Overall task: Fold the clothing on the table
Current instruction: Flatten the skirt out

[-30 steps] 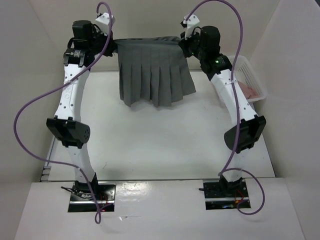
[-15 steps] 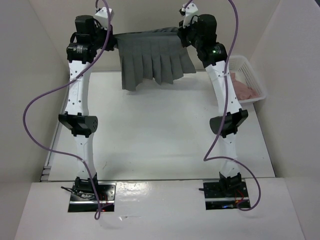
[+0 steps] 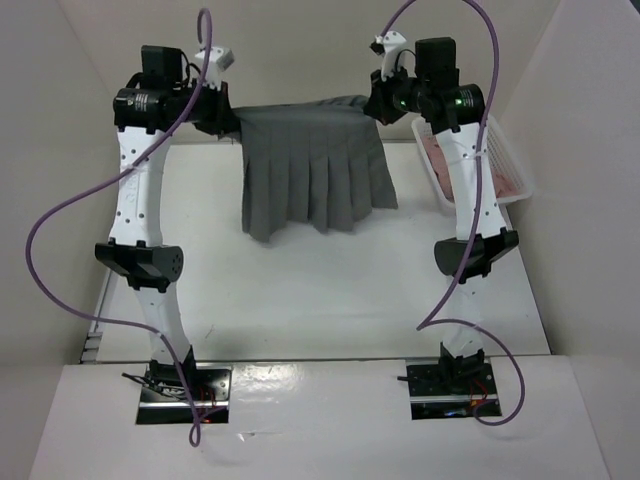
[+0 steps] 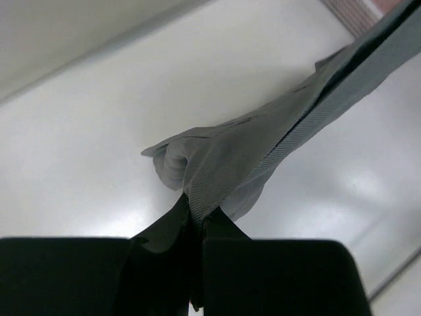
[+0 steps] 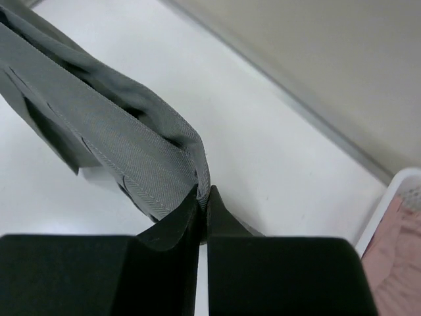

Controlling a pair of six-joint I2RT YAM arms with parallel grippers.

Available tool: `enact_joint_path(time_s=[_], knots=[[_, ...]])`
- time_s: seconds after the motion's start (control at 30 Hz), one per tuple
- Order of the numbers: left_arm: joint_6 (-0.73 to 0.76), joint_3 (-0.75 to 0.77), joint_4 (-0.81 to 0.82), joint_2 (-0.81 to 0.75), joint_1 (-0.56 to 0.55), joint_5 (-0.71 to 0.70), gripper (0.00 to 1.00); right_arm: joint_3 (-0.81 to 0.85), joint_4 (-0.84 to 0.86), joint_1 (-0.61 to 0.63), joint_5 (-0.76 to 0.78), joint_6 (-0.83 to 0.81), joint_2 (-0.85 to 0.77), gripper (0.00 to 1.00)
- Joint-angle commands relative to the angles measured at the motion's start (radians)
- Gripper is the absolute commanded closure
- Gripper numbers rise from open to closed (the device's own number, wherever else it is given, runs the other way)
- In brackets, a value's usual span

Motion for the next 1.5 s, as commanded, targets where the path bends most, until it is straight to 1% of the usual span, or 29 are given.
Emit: enact_joint_path(time_s=[0.0, 0.03, 0.07, 0.1, 0.13, 0.17, 0.2, 0.23, 0.27, 0.3, 0.33, 0.4, 0.43, 0.5, 0.53, 0.6, 0.63, 0.73, 0.77, 0.83, 0.9, 0.97, 1.03, 1.1, 1.13, 1.2, 1.23, 1.37, 1.47], knots=[[0.06, -0.069, -0.099, -0.103, 0.009, 0.022, 1.0, -0.056, -0.152, -0.046, 0.02, -0.055, -0.109, 1.0], [0.071, -0.112, -0.108, -0.132, 0.009, 0.023, 1.0, -0.073, -0.166, -0.033, 0.008, -0.055, -0.134, 1.0], [0.071, -0.135, -0.099, -0.202, -0.011, 0.023, 1.0, -0.121, -0.166, -0.033, 0.008, -0.064, -0.195, 1.0], [0.081, -0.156, -0.099, -0.238, -0.02, 0.023, 1.0, -0.155, -0.166, -0.001, 0.008, -0.065, -0.233, 1.0], [0.091, -0.21, -0.089, -0.311, -0.042, 0.013, 1.0, -0.26, -0.123, 0.011, 0.008, -0.055, -0.276, 1.0], [0.091, -0.236, -0.089, -0.345, -0.054, 0.013, 1.0, -0.334, -0.083, 0.029, 0.008, -0.046, -0.386, 1.0], [0.091, -0.267, -0.089, -0.38, -0.063, -0.006, 1.0, -0.422, -0.034, 0.08, 0.032, -0.022, -0.452, 1.0], [0.112, -0.297, -0.089, -0.446, -0.073, -0.017, 1.0, -0.603, 0.021, 0.12, 0.07, -0.011, -0.518, 1.0], [0.112, -0.355, -0.089, -0.475, -0.083, -0.017, 1.0, -0.678, 0.108, 0.167, 0.168, -0.011, -0.581, 1.0], [0.121, -0.383, -0.089, -0.506, -0.083, -0.017, 1.0, -0.738, 0.132, 0.216, 0.213, 0.004, -0.682, 1.0], [0.121, -0.408, -0.089, -0.567, -0.083, -0.017, 1.0, -0.798, 0.132, 0.28, 0.238, 0.03, -0.716, 1.0], [0.132, -0.478, -0.099, -0.627, -0.094, 0.009, 1.0, -0.823, 0.118, 0.272, 0.174, 0.04, -0.788, 1.0], [0.143, -0.501, -0.099, -0.682, -0.094, 0.018, 1.0, -0.838, 0.118, 0.242, 0.173, 0.04, -0.816, 1.0], [0.143, -0.558, -0.109, -0.727, -0.105, 0.038, 1.0, -0.878, 0.135, 0.227, 0.173, 0.04, -0.864, 1.0], [0.143, -0.631, -0.109, -0.759, -0.114, 0.052, 0.99, -0.918, 0.135, 0.227, 0.155, 0.029, -0.893, 1.0], [0.166, -0.722, -0.099, -0.781, -0.114, 0.052, 0.99, -0.991, 0.135, 0.227, 0.134, 0.029, -0.907, 1.0], [0.166, -0.817, -0.099, -0.781, -0.114, 0.041, 0.99, -1.017, 0.147, 0.227, 0.134, 0.018, -0.907, 1.0], [0.186, -0.941, -0.078, -0.763, -0.123, 0.041, 1.0, -1.091, 0.147, 0.227, 0.12, 0.008, -0.893, 1.0], [0.196, -1.015, -0.067, -0.772, -0.123, 0.041, 1.0, -1.128, 0.156, 0.227, 0.108, -0.003, -0.88, 1.0], [0.209, -1.08, -0.035, -0.787, -0.132, 0.03, 1.0, -1.169, 0.178, 0.227, 0.089, -0.003, -0.87, 1.0], [0.209, -1.158, -0.009, -0.787, -0.142, 0.004, 0.96, -1.243, 0.225, 0.227, 0.089, -0.012, -0.861, 1.0], [0.221, -1.202, 0.032, -0.775, -0.142, -0.025, 0.96, -1.324, 0.265, 0.227, 0.089, -0.021, -0.827, 1.0], [0.221, -1.264, 0.1, -0.746, -0.142, -0.051, 0.96, -1.373, 0.34, 0.227, 0.127, -0.022, -0.78, 1.0], [0.221, -1.288, 0.161, -0.678, -0.142, -0.071, 0.96, -1.422, 0.412, 0.227, 0.138, -0.022, -0.745, 1.0], [0.21, -1.288, 0.181, -0.651, -0.142, -0.071, 0.98, -1.435, 0.434, 0.227, 0.138, -0.022, -0.726, 1.0], [0.201, -1.288, 0.239, -0.56, -0.142, -0.08, 0.98, -1.446, 0.472, 0.227, 0.138, -0.031, -0.666, 1.0], [0.187, -1.288, 0.259, -0.495, -0.142, -0.089, 0.99, -1.446, 0.501, 0.227, 0.147, -0.031, -0.645, 1.0], [0.163, -1.223, 0.348, -0.338, -0.142, -0.122, 1.0, -1.433, 0.589, 0.227, 0.205, -0.031, -0.515, 1.0], [0.138, -1.151, 0.399, -0.234, -0.142, -0.146, 1.0, -1.4, 0.642, 0.227, 0.265, -0.031, -0.452, 1.0]])
